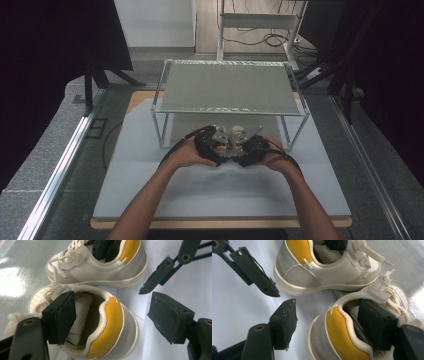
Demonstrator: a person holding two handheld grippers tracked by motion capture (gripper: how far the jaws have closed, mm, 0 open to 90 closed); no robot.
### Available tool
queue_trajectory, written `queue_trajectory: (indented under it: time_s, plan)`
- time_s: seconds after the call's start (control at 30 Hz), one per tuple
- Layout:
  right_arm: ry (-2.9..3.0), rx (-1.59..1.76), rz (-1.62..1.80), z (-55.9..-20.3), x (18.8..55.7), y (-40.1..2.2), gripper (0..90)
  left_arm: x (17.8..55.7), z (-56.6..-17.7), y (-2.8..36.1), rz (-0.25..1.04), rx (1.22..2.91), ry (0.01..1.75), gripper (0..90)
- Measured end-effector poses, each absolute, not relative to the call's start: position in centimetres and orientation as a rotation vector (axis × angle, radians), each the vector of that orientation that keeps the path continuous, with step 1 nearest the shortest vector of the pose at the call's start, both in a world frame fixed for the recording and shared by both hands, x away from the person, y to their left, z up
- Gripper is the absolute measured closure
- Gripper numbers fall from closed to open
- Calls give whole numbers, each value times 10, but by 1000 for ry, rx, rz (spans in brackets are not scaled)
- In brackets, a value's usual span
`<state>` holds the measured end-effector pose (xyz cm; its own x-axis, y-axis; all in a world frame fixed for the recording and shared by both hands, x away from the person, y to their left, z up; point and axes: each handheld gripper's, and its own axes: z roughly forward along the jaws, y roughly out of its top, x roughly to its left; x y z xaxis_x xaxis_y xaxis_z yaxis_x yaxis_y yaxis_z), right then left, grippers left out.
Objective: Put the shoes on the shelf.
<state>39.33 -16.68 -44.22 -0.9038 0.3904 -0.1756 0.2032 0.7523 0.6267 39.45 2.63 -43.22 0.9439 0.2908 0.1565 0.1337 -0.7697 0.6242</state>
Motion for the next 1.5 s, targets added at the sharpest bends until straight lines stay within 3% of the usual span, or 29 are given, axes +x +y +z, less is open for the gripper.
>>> queue_trajectory:
  time_s: [0.23,0.6,1.5]
  plan:
    - [2649,464,890,-443,394,-166,302,394,-430,26,312,2449,287,214]
    - [2661,495,886,-449,391,-158,146,393,-431,25,295,2440,314,208]
    - [2569,390,783,-449,384,-160,160,392,-429,26,298,2413,317,205]
